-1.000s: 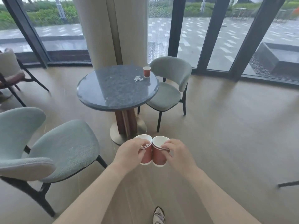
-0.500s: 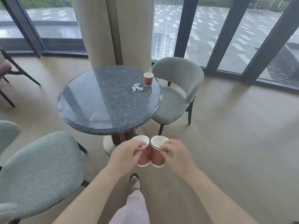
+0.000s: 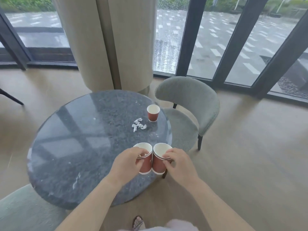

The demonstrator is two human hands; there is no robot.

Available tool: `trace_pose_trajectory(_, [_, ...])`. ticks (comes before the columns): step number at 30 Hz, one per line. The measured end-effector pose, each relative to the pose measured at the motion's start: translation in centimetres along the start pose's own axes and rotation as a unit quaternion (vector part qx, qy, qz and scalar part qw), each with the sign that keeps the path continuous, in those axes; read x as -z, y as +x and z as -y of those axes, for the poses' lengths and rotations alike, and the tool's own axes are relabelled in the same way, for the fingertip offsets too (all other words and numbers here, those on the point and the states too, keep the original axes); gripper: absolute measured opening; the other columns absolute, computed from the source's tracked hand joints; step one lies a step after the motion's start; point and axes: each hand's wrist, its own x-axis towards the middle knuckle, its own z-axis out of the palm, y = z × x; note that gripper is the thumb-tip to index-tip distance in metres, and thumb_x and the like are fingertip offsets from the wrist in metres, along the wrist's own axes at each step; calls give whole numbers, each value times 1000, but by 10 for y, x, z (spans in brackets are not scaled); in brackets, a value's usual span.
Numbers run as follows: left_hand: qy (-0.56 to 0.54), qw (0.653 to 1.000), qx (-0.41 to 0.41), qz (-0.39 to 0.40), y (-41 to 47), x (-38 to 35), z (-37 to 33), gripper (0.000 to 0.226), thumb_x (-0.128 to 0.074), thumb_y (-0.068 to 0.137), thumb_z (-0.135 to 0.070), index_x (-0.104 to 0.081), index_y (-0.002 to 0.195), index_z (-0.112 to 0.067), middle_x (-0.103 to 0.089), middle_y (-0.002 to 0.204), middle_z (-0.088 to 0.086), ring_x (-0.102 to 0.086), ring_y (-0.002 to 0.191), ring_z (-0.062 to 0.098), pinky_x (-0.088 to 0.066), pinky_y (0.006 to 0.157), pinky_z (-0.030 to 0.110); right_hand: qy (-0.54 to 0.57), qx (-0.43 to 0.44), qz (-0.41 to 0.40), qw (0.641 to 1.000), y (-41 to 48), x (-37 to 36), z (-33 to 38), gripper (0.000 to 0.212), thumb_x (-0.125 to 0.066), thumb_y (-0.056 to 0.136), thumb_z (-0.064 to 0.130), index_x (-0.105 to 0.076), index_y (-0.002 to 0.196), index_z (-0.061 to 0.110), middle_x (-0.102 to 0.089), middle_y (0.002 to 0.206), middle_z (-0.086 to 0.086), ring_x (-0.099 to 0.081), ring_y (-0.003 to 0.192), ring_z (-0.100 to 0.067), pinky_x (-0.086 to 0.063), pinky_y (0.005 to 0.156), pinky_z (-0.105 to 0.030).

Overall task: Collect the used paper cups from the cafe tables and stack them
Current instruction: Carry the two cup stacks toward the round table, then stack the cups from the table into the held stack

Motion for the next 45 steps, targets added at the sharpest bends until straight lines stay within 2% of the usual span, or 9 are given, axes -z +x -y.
trace_pose_trajectory(4, [11,1000,16,9,39,8,19,29,-61,81,-9,-66,104,-26,-69,100,-10,-62,93,12,-48,83,28,-1,0,-10,1000,47,1,-12,10,-70,77,11,-70,86,15,-68,91,3,-59,89,-18,-31,80,-8])
trace_pose_trajectory(7, [8,1000,28,4,72,17,27,29,-62,80,-8,-67,103,-24,-70,98,-6,-63,91,15,-50,83,33,6,9,-27,1000,89,5,-22,9,-71,76,11,-70,85,14,-68,90,2,-58,88,-16,-33,79,-11])
trace_pose_trajectory(12, [14,997,56,-46,133,33,34,28,-63,79,-7,-67,100,-25,-70,97,-9,-63,89,12,-49,81,29,24,32,-42,998,159,12,-38,11,-73,75,11,-70,85,15,-67,92,3,-58,89,-16,-39,80,-20])
trace_pose_trajectory(20, [2,986,148,-70,189,8,35,30,-61,81,-8,-65,103,-28,-68,100,-12,-61,95,11,-48,85,29,32,106,-11,994,266,24,-72,9,-71,77,12,-70,87,13,-66,95,1,-56,91,-15,-41,79,-22])
trace_pose_trajectory(26, [3,969,220,-110,206,-14,34,29,-61,81,-7,-65,104,-23,-69,101,-7,-61,96,13,-47,84,27,30,158,57,985,314,7,-96,9,-71,78,13,-70,88,13,-65,96,3,-54,94,-13,-37,77,-16])
trace_pose_trajectory(34, [7,944,299,-142,211,-35,21,27,-61,81,-8,-65,102,-24,-69,101,-8,-62,97,12,-47,82,26,16,218,169,961,336,-18,-119,12,-67,81,12,-71,92,12,-64,101,1,-55,101,-18,-45,73,-26])
trace_pose_trajectory(37, [15,937,314,-151,210,-39,17,25,-61,81,-10,-64,100,-25,-68,101,-10,-61,97,12,-47,82,26,2,224,202,953,340,-25,-124,12,-65,82,15,-70,93,14,-63,101,4,-53,103,-16,-45,70,-28])
trace_pose_trajectory(41, [24,935,319,-150,214,-43,14,20,-60,83,-11,-63,97,-23,-68,101,-10,-60,98,13,-47,82,29,-21,240,248,938,344,-30,-125,15,-61,84,14,-70,96,15,-62,105,3,-49,108,-16,-47,77,-30])
trace_pose_trajectory(45, [18,935,320,-152,219,-43,12,21,-60,83,-11,-62,98,-26,-66,101,-12,-59,97,12,-49,84,34,-47,255,286,922,346,-32,-128,18,-59,85,16,-68,101,16,-61,109,3,-47,111,-16,-45,77,-28])
